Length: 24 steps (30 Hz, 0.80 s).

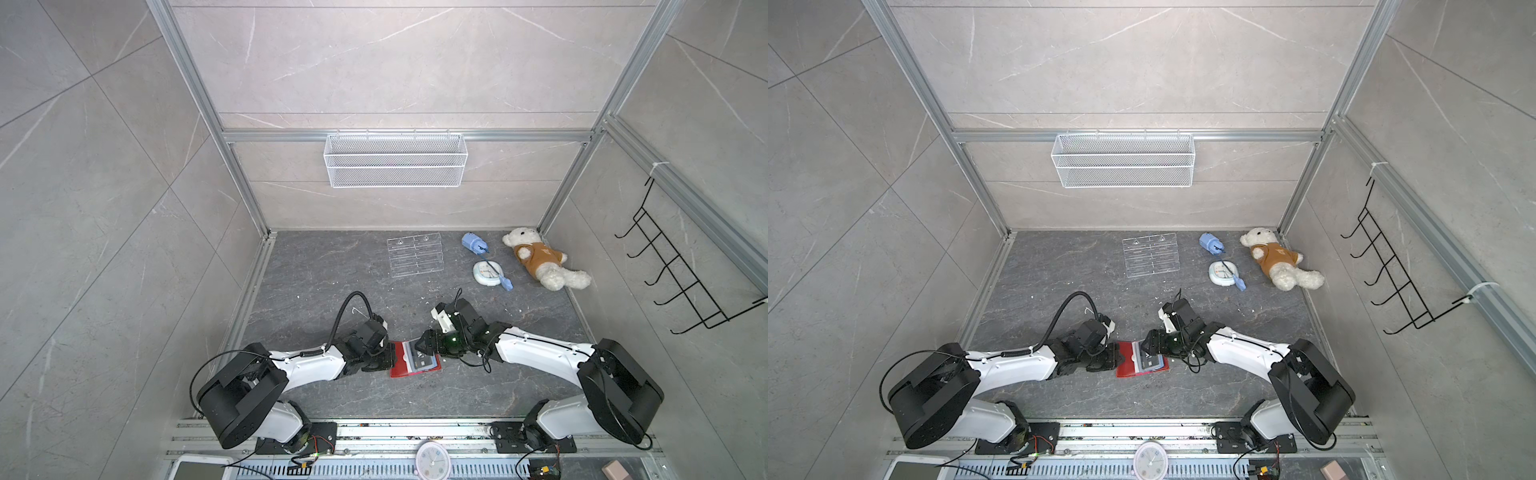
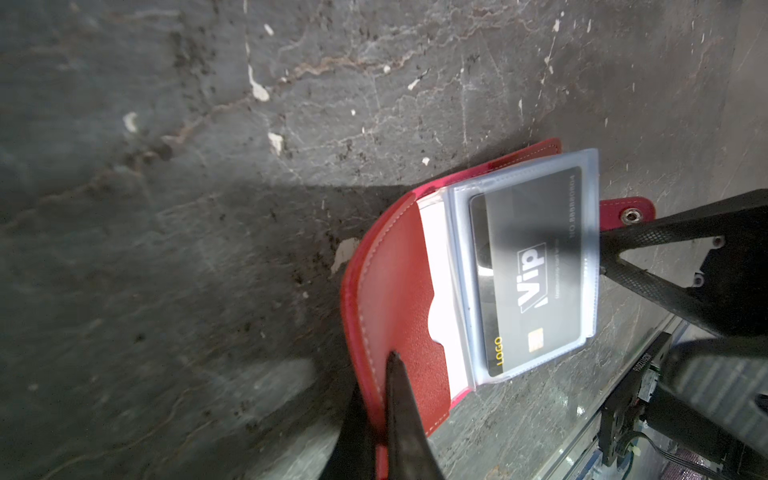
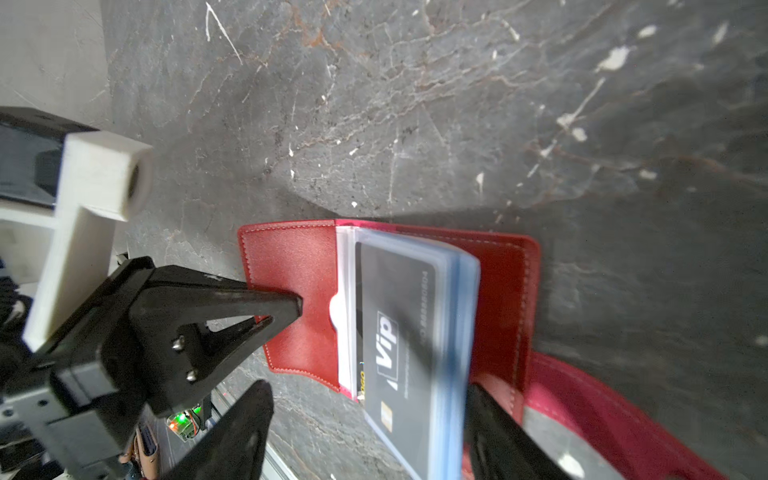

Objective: Take the credit cards out of the card holder

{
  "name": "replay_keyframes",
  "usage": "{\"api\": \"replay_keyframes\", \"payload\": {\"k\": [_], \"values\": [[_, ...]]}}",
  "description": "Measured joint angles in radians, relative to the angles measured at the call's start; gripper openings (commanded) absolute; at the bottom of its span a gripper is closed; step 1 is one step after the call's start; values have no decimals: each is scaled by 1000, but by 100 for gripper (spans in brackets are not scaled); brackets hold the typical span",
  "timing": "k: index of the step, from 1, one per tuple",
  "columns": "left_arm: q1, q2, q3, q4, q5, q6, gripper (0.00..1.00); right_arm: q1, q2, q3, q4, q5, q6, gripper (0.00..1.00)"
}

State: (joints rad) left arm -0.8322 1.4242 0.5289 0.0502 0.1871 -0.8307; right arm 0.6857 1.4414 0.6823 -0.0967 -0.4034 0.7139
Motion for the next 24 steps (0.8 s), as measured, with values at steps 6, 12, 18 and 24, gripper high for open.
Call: {"api": "replay_keyframes", "payload": {"k": [6, 12, 18, 24], "values": [[0, 0, -9, 17, 2, -7, 0, 2, -2, -37, 127, -87, 47, 73], [0, 2, -18, 59, 16, -13, 0, 35, 0, -37, 222, -136, 84, 73], [-1, 7, -28, 106, 34, -25, 0, 60, 31, -37, 285, -153, 114, 73], [-1, 7, -49, 140, 33, -42, 18, 61, 58, -37, 285, -130, 121, 73]]}}
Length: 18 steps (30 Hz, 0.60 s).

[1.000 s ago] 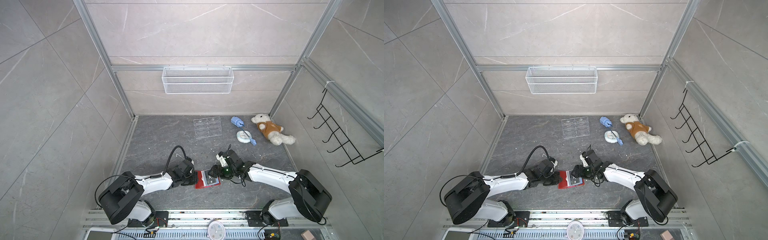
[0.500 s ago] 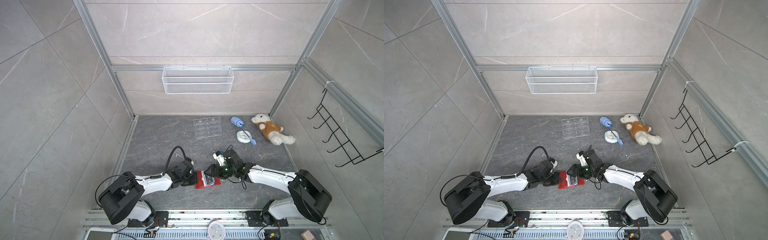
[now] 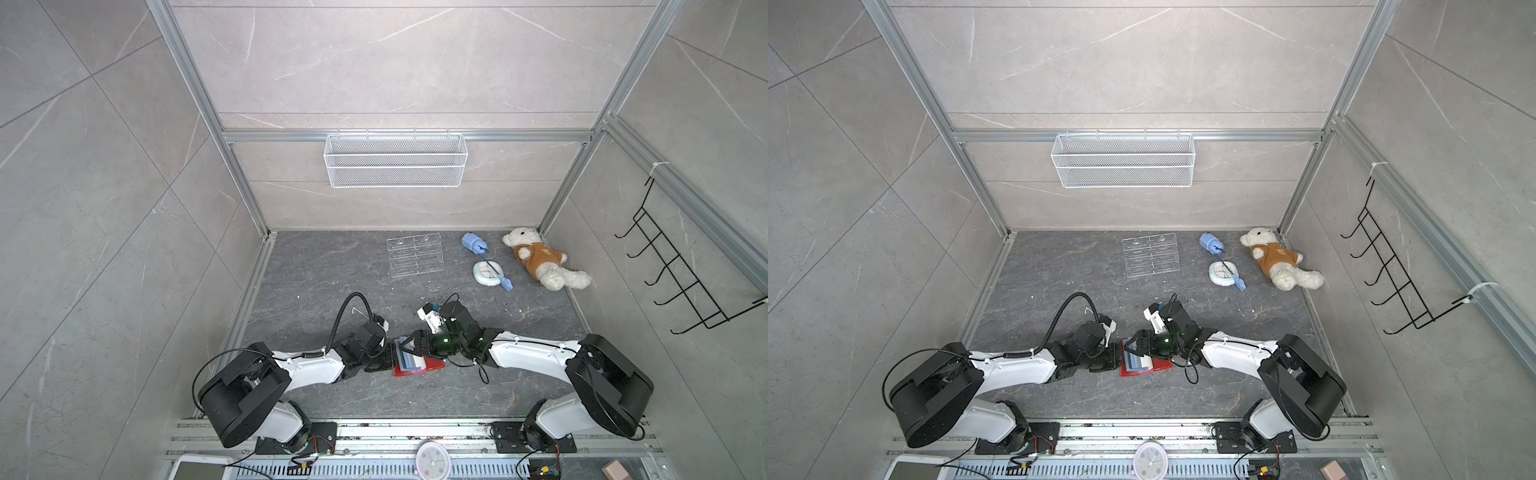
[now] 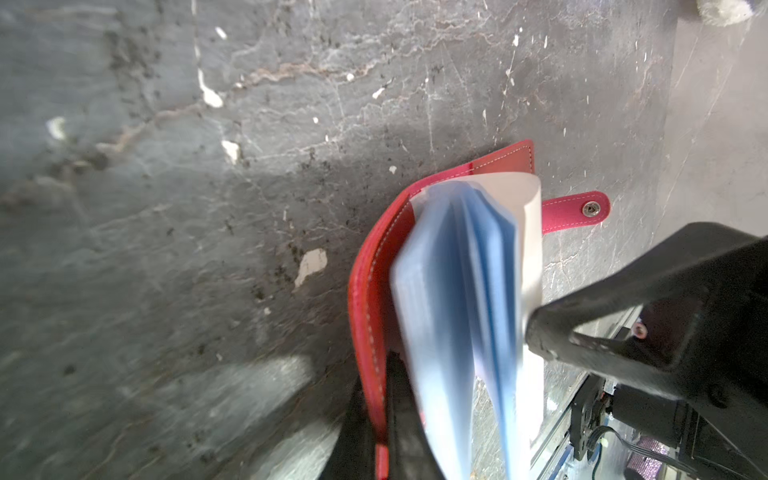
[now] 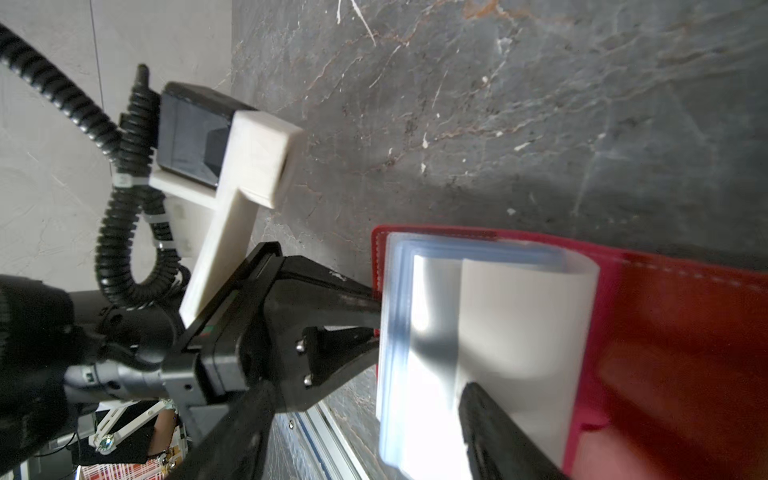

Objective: Take the credit cards out of the card holder

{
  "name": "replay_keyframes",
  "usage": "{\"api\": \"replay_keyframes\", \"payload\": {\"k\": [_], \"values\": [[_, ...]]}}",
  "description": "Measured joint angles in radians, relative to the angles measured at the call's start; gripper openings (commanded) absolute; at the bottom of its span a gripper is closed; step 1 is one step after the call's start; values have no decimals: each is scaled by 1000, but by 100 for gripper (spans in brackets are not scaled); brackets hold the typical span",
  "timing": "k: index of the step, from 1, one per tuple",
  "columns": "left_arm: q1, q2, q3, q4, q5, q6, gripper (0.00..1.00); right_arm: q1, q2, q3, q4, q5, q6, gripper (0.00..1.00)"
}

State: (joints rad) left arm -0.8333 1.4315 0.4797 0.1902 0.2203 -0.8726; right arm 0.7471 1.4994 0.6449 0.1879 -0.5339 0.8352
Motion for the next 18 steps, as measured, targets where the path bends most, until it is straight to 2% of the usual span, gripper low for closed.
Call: {"api": "replay_keyframes", "payload": {"k": [4, 7, 14, 18], "values": [[0, -3, -14, 6, -6, -29, 41, 0, 18, 0, -3, 14, 3, 72], [0, -44, -20, -15, -28, -45, 51, 0, 18, 0, -6, 25, 3, 72], [-2, -245, -24, -169, -128, -78, 63, 0, 18, 0, -44, 62, 2, 72], [-2, -332, -24, -190, -140, -90, 65, 0, 16, 0, -77, 86, -2, 72]]}}
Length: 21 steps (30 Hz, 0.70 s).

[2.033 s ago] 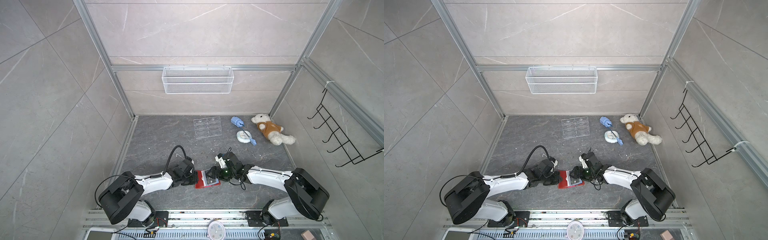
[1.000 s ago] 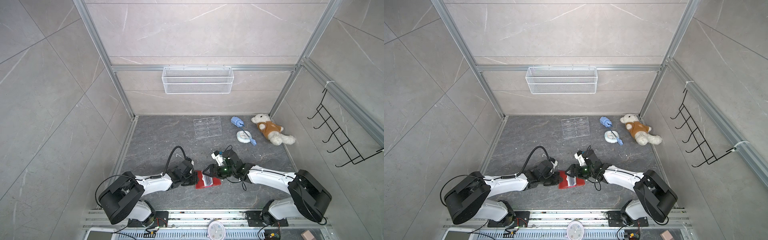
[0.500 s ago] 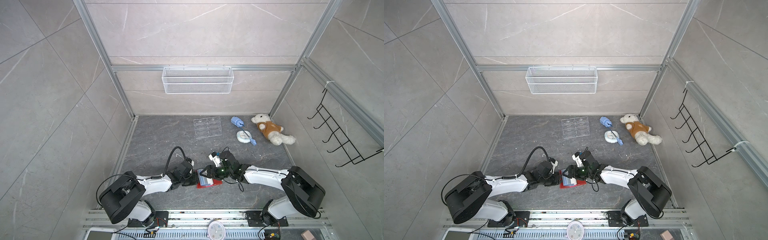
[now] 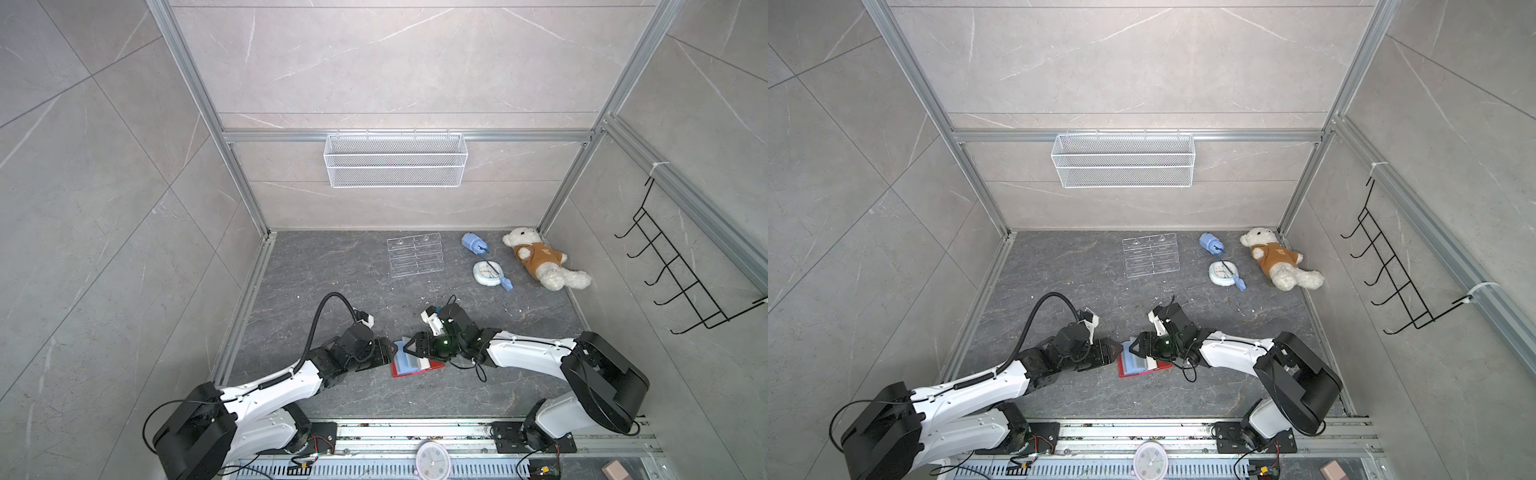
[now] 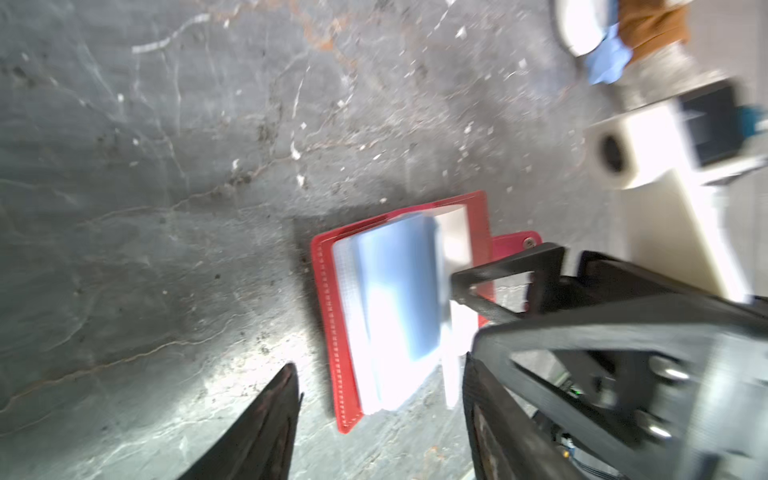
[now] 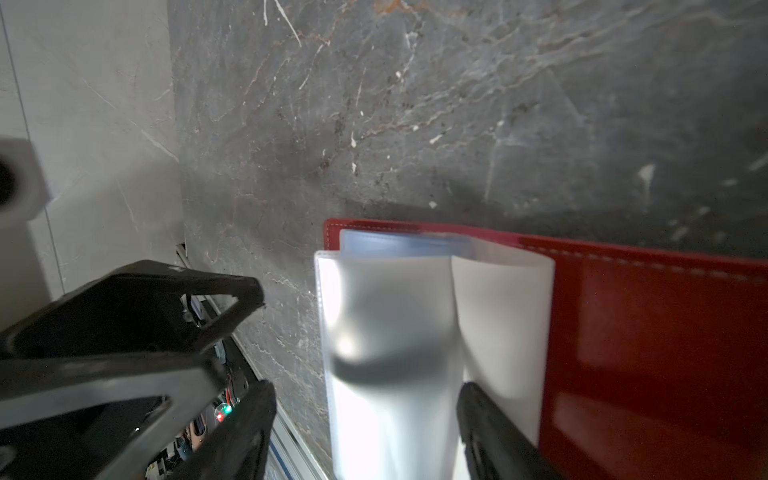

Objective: Take the credit cards out of the card holder

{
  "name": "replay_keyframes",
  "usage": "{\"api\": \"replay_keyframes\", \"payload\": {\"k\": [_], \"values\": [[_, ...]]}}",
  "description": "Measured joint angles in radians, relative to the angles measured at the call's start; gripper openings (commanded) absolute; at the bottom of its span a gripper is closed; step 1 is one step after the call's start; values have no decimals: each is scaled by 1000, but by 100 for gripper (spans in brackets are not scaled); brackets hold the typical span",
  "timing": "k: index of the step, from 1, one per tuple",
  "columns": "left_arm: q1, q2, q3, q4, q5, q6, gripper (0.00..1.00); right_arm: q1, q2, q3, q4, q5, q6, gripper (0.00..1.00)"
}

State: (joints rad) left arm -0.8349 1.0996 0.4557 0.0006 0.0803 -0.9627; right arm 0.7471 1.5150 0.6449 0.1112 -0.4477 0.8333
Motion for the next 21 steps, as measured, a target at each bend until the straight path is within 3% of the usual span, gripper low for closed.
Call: {"api": "replay_keyframes", "payload": {"k": [9, 21], "values": [[0, 67, -70, 77, 36, -54, 55, 0, -81, 13, -186, 130, -55, 72], [-2, 158, -71, 156, 63, -62, 54, 13, -245, 82, -468, 384, -168, 74]]}}
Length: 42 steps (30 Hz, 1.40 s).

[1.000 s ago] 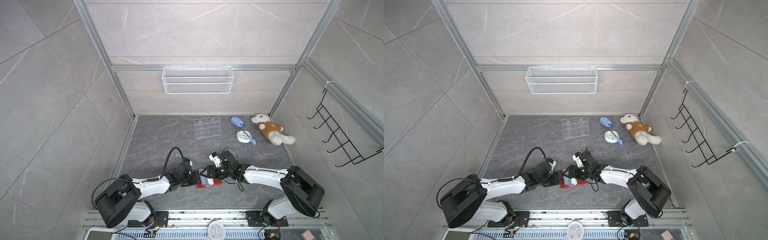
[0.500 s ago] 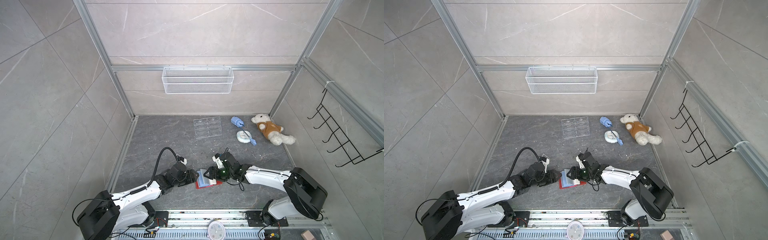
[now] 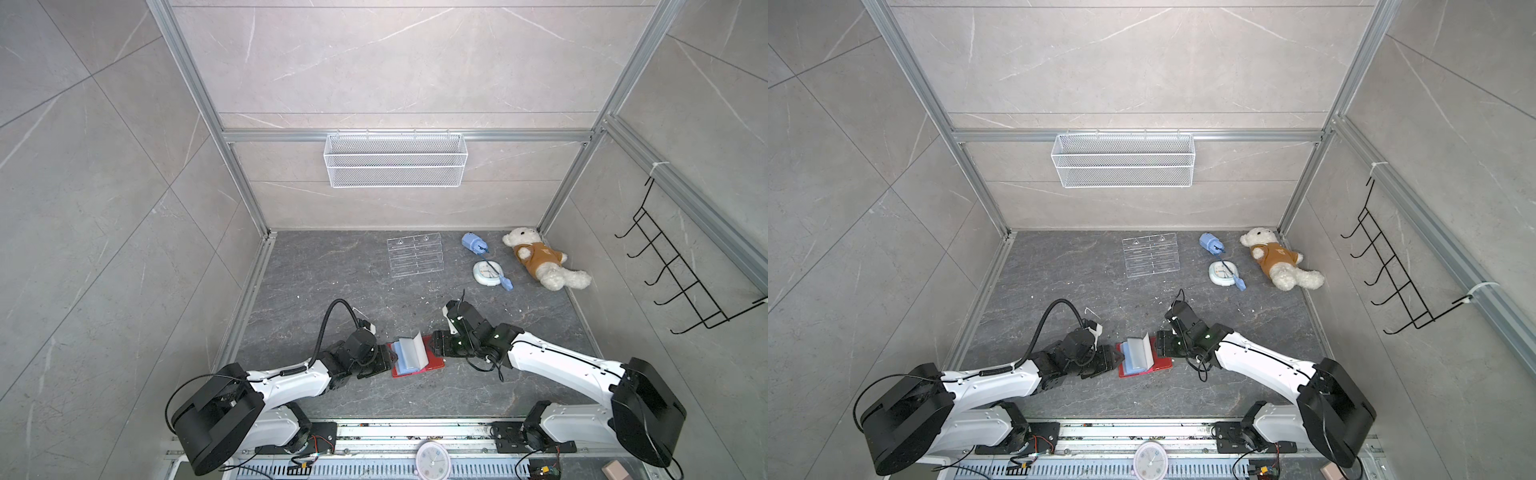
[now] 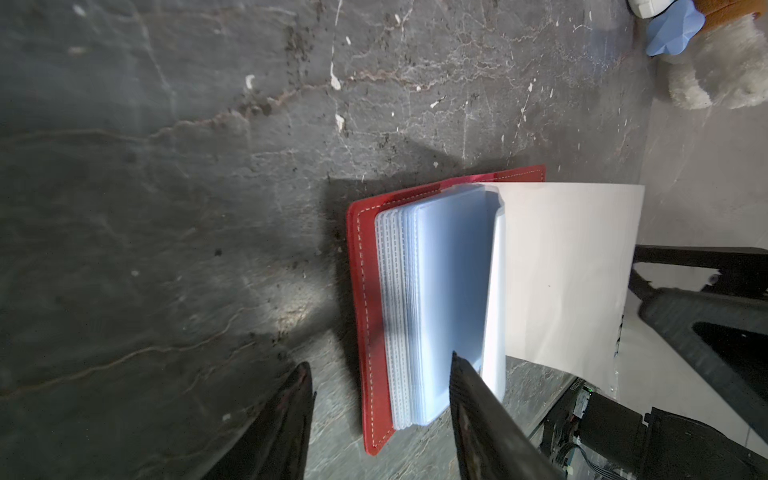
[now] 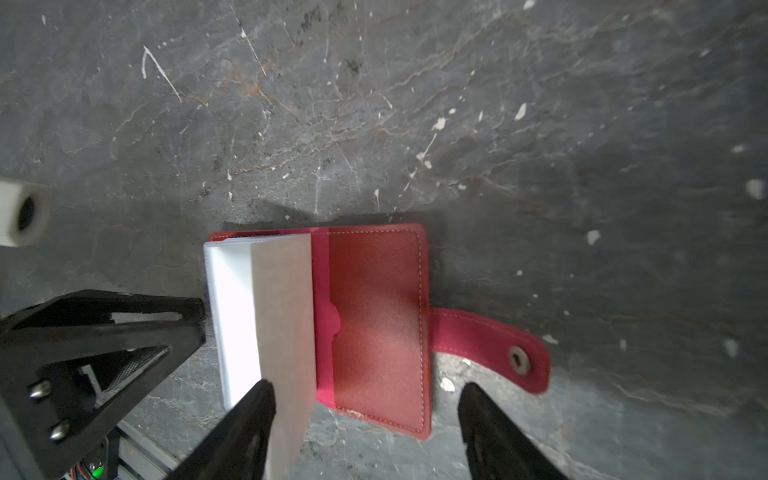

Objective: Take the credit cards out of the card holder

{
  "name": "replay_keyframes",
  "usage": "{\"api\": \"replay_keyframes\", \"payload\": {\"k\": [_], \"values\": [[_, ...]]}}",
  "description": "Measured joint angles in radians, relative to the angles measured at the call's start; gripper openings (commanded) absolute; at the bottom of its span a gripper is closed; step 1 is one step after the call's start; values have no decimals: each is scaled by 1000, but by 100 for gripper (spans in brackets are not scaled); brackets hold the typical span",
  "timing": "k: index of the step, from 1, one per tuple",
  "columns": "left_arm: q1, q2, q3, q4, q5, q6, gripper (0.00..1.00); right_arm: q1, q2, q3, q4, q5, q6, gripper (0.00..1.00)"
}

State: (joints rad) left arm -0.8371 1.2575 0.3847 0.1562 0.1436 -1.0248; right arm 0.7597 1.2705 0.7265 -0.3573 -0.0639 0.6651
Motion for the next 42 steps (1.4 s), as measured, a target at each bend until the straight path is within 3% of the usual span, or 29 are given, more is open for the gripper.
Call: {"api": "replay_keyframes", "payload": {"k": [6, 14, 25, 35, 42], "values": [[-1, 4, 0, 10, 0, 0, 53, 87, -34, 85, -16, 11, -19, 73], [-6, 49, 11, 25, 17, 14, 53, 237, 189, 243, -81, 127, -14, 81], [-24, 128, 85, 25, 26, 44, 58, 265, 276, 282, -148, 237, -30, 97], [-44, 157, 139, 20, 47, 68, 62, 257, 207, 217, -161, 294, -29, 99], [-58, 201, 198, 7, 54, 87, 62, 179, 156, 180, -163, 278, -32, 99]]}}
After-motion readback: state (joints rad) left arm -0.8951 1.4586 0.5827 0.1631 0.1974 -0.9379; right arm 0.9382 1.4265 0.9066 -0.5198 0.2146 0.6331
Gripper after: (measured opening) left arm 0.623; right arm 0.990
